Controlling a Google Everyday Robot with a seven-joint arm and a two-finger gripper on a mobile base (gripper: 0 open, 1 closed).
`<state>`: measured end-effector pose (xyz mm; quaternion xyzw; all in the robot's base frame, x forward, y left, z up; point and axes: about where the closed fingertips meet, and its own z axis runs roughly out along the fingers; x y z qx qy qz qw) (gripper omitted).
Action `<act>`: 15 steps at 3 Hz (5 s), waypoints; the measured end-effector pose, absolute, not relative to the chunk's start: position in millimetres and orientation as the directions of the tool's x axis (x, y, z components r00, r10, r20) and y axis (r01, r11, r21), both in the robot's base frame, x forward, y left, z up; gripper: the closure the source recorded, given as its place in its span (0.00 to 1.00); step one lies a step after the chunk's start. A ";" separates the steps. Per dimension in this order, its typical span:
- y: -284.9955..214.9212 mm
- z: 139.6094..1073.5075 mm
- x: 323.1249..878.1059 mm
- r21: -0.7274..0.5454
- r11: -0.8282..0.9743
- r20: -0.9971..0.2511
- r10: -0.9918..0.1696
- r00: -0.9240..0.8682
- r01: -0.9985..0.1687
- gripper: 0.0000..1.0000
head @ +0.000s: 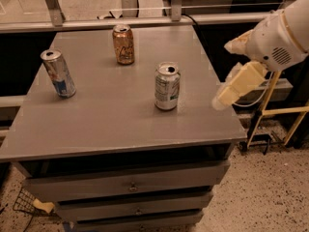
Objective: Knock 7up can over
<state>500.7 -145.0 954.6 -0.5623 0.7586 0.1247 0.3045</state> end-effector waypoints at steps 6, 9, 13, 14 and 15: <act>-36.0 902.7 562.5 -0.077 0.285 -0.886 -0.458 -0.065 -0.955 0.13; -49.0 920.2 574.7 -0.137 0.281 -0.852 -0.523 -0.032 -0.950 0.98; -31.4 875.3 561.8 -0.341 -0.210 -0.180 -0.942 0.283 -0.916 1.00; -19.9 854.4 550.5 -0.265 -0.358 -0.095 -0.914 0.394 -0.895 1.00; -8.0 838.4 538.5 -0.190 -0.473 -0.064 -0.868 0.492 -0.860 1.00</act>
Offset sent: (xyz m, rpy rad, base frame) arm 0.0653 0.0510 -0.0402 0.3642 -0.1282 0.0508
